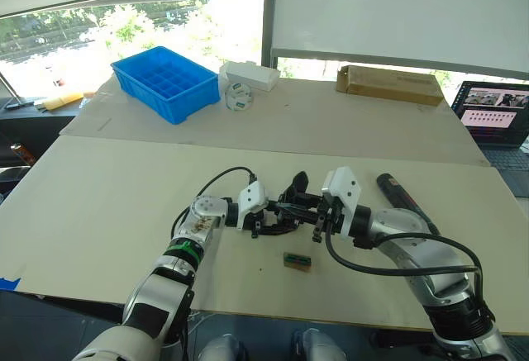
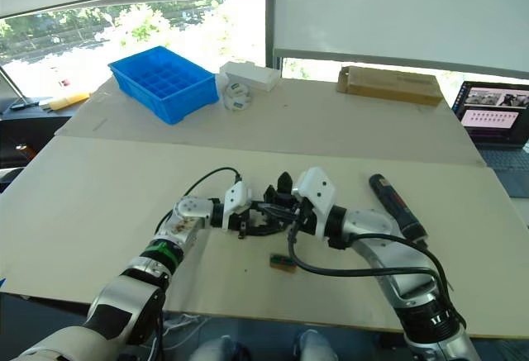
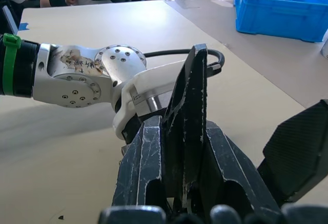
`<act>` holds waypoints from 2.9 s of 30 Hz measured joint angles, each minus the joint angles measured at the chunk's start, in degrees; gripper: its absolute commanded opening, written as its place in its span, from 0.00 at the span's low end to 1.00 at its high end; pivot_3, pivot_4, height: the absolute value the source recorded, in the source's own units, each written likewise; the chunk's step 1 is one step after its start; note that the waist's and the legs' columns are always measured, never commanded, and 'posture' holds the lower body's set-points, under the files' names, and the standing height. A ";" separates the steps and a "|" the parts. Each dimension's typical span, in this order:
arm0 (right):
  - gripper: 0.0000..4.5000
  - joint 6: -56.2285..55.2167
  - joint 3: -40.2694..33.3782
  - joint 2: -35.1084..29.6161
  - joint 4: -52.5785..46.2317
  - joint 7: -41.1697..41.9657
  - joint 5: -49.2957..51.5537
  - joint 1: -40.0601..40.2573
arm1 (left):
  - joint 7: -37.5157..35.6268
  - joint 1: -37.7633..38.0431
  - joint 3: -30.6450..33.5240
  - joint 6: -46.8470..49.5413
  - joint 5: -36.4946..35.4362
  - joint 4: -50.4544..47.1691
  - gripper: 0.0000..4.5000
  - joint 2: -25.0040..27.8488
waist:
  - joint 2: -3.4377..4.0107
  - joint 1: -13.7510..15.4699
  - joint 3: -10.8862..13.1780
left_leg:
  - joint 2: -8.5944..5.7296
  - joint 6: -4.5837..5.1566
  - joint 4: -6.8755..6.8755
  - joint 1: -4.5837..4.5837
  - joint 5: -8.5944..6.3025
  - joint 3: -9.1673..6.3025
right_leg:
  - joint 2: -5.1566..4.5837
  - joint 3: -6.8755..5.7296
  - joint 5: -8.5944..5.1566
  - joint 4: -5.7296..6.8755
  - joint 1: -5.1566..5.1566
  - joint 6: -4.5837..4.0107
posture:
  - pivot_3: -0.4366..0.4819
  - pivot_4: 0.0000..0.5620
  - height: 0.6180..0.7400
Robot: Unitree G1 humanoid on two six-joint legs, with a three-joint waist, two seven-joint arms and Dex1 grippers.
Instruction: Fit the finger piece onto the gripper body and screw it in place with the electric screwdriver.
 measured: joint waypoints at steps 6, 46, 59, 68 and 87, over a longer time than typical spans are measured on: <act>0.09 -1.16 0.67 0.93 2.02 1.28 -1.76 0.39 | 0.17 0.40 -0.43 0.62 0.03 -0.78 0.50 0.11 | 0.01 -0.04 0.00 | 0.00 0.00 0.01 0.00 0.00 0.00 | 0.01 0.00 0.00 0.02 0.00 0.00 | 0.48 0.27 1.00; 0.09 -8.70 0.16 3.29 9.27 8.56 -4.06 -0.86 | 0.59 1.70 -0.61 2.68 -0.03 -3.61 0.50 1.17 | 0.03 -0.69 -0.02 | 0.02 -0.01 0.07 0.07 0.00 0.01 | 0.02 0.02 0.00 0.09 0.05 0.00 | 0.48 0.27 1.00; 0.09 -7.01 1.05 1.97 8.78 8.63 -5.14 -1.69 | 1.31 2.58 -1.07 4.50 -0.02 -5.70 0.50 1.25 | 0.04 -0.67 -0.03 | 0.02 -0.01 0.07 0.08 0.00 0.00 | 0.00 0.02 0.00 0.09 0.07 0.00 | 0.48 0.27 1.00; 0.09 -5.14 1.15 1.19 7.94 8.69 -5.11 -2.00 | 1.45 2.59 -1.28 4.73 -0.05 -5.83 0.50 1.28 | 0.05 -0.61 -0.03 | 0.02 -0.01 0.06 0.10 0.00 -0.01 | -0.02 0.02 -0.01 0.09 0.08 -0.01 | 0.48 0.27 1.00; 0.09 4.36 4.64 -1.24 6.77 7.38 -4.81 -6.07 | 2.70 4.14 -1.42 5.07 -0.03 -7.38 0.50 1.58 | 0.08 -0.87 -0.48 | 0.08 -0.02 0.03 0.28 -0.01 -0.06 | -0.10 0.05 -0.02 0.09 0.20 -0.05 | 0.48 0.27 1.00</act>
